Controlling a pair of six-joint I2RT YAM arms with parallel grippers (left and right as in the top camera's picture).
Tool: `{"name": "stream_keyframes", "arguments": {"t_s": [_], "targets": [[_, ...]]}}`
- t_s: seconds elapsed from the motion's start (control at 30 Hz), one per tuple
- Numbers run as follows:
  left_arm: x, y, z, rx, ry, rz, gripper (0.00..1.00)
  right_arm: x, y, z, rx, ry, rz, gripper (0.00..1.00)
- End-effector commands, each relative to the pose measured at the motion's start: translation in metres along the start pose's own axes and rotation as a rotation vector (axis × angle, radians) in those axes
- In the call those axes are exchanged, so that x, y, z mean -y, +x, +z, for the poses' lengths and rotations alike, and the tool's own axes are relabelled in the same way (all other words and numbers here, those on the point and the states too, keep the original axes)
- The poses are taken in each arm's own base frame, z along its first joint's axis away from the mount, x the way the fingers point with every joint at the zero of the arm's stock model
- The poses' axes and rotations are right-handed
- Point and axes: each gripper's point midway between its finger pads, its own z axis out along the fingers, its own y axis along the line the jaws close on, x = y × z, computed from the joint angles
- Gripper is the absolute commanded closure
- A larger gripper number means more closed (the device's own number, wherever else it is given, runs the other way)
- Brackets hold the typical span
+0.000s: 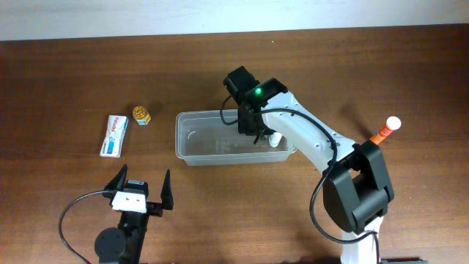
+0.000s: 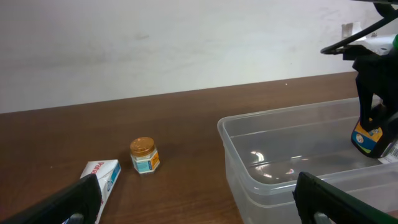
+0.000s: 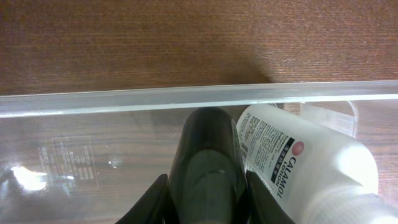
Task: Pack container
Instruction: 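Carry the brown bottle into the container beside the white bottle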
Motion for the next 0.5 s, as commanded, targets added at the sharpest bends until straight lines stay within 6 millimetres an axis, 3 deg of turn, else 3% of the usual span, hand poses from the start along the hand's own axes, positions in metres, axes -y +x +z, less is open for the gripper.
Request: {"name": "stream_keyframes", "arguments": {"t_s": [0.0,0.47], "targets": [[-0.001,0.001,0.000,0.000,-0.007,0.012,0.01,0.004,0.000,0.013,-0.015,0.018,0.020,0.73],[-0.001,0.001,0.000,0.000,-0.007,0.012,0.01,0.015,-0.009,0.019,-0.079,-0.093,0.079,0.73]]}}
